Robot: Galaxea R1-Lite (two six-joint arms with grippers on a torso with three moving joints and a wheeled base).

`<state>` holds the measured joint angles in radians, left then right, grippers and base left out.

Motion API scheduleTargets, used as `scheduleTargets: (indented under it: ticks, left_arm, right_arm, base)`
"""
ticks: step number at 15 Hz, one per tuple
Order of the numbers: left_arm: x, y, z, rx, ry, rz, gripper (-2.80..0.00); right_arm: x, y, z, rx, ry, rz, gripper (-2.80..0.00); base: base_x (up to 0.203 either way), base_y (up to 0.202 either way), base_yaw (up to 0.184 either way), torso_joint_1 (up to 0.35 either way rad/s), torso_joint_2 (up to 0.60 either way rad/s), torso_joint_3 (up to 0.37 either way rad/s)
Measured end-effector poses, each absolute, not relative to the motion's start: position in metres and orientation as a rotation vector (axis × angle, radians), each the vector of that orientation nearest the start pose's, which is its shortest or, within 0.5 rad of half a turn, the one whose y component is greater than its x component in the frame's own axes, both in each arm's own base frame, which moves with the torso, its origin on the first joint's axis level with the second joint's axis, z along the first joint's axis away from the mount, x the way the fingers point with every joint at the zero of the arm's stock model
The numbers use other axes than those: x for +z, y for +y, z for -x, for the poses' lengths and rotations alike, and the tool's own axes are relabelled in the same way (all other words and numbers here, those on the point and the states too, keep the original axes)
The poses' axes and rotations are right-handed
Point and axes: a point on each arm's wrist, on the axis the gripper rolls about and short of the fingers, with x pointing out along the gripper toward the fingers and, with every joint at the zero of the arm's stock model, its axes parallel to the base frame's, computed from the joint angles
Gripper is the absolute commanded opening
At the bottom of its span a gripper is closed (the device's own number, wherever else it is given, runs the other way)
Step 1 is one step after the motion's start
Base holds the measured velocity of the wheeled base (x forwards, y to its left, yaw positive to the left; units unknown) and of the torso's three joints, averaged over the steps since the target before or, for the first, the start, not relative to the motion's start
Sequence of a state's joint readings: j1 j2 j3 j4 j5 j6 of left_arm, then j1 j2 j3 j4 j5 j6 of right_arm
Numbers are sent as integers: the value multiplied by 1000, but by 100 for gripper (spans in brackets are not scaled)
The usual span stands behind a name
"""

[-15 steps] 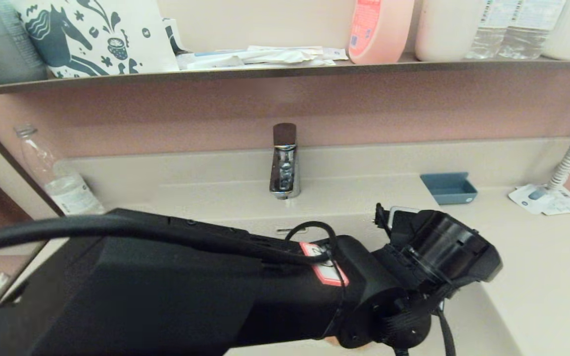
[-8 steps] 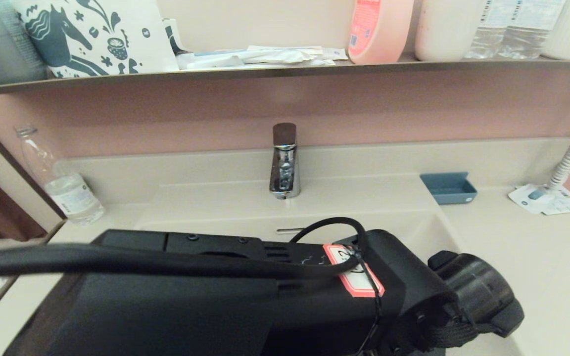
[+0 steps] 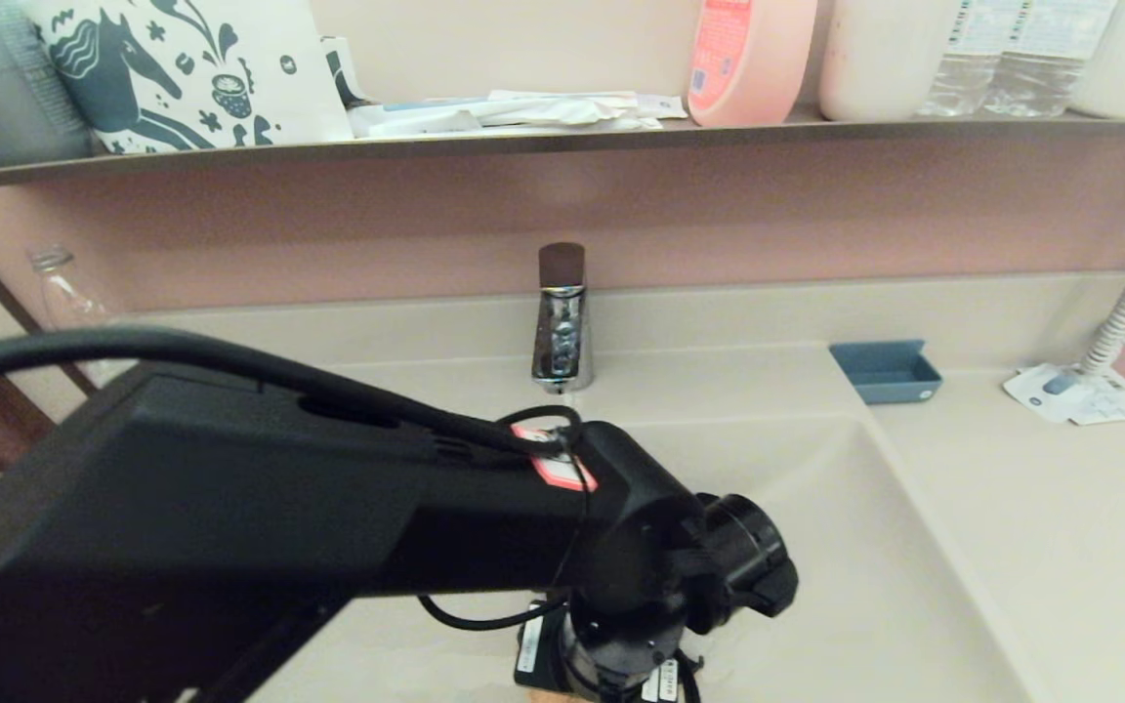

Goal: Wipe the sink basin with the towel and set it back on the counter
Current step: Wipe the sink

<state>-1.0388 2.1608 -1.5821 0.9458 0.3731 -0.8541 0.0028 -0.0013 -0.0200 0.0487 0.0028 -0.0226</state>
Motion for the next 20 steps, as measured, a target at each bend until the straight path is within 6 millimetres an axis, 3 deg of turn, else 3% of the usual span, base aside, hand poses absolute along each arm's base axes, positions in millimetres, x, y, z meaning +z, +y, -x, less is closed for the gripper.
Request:
scheduleTargets:
  ticks: [5, 10, 15, 20]
  left_arm:
    - [129, -244, -193, 64, 1275, -333, -280]
    - [140, -199, -189, 81, 1257, -353, -280]
    - [136, -194, -209, -16, 1103, -282, -280]
    - [92, -208, -235, -89, 929, -223, -280]
  right_arm:
    - [76, 0, 24, 6, 27, 23, -280]
    - [76, 0, 24, 6, 28, 23, -280]
    - [76, 0, 24, 6, 27, 23, -280]
    - [76, 0, 24, 6, 27, 23, -280]
  base:
    - [0, 0, 0, 0, 0, 0]
    - [0, 0, 0, 0, 0, 0]
    - [0, 0, 0, 0, 0, 0]
    - [0, 0, 0, 0, 0, 0]
